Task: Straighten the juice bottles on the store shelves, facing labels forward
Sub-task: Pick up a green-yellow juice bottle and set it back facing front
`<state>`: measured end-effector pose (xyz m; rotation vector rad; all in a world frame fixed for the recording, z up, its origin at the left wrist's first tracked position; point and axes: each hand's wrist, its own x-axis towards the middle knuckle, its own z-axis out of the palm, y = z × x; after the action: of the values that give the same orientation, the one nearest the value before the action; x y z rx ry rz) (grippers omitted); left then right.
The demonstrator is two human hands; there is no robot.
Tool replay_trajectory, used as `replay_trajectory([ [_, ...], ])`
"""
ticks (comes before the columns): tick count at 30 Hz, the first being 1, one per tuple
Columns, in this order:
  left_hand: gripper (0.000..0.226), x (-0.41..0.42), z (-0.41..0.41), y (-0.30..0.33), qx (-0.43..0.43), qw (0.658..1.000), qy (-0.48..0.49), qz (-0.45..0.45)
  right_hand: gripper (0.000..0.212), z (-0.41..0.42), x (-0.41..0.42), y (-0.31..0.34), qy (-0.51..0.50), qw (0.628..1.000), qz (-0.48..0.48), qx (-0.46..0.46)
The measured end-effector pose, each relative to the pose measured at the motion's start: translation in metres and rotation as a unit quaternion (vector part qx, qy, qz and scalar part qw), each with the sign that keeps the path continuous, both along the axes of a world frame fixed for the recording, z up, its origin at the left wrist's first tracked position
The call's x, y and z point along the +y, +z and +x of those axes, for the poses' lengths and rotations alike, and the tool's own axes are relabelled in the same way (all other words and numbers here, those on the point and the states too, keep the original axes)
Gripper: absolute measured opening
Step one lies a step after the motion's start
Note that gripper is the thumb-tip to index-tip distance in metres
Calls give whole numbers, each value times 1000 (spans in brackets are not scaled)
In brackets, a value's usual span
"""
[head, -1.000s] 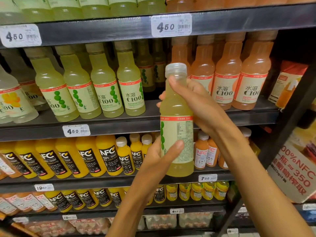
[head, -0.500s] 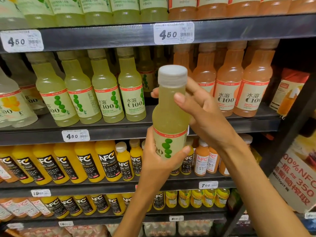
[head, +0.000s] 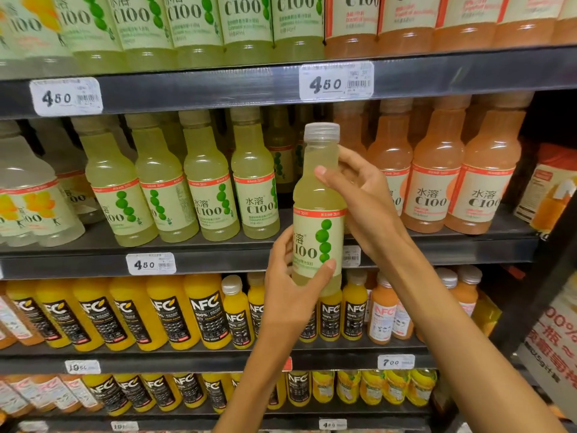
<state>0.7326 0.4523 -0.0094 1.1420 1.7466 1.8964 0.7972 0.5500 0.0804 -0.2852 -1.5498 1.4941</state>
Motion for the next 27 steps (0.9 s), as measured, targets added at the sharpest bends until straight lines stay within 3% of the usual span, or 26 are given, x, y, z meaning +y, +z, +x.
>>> replay_trajectory([
  [11,72,31,-32,12,55,994,76,47,23,-25,14,19,-44,995,82,-26],
  [20,70,53,-24,1,121,972,191,65,39,-34,14,18,-92,969,213,-82],
  [24,74,62,-19,1,156,953,255,43,56,-35,20,12,-215,931,270,-117],
  [27,78,65,-21,1,219,928,303,14,54,-38,21,11,-265,913,287,-119],
])
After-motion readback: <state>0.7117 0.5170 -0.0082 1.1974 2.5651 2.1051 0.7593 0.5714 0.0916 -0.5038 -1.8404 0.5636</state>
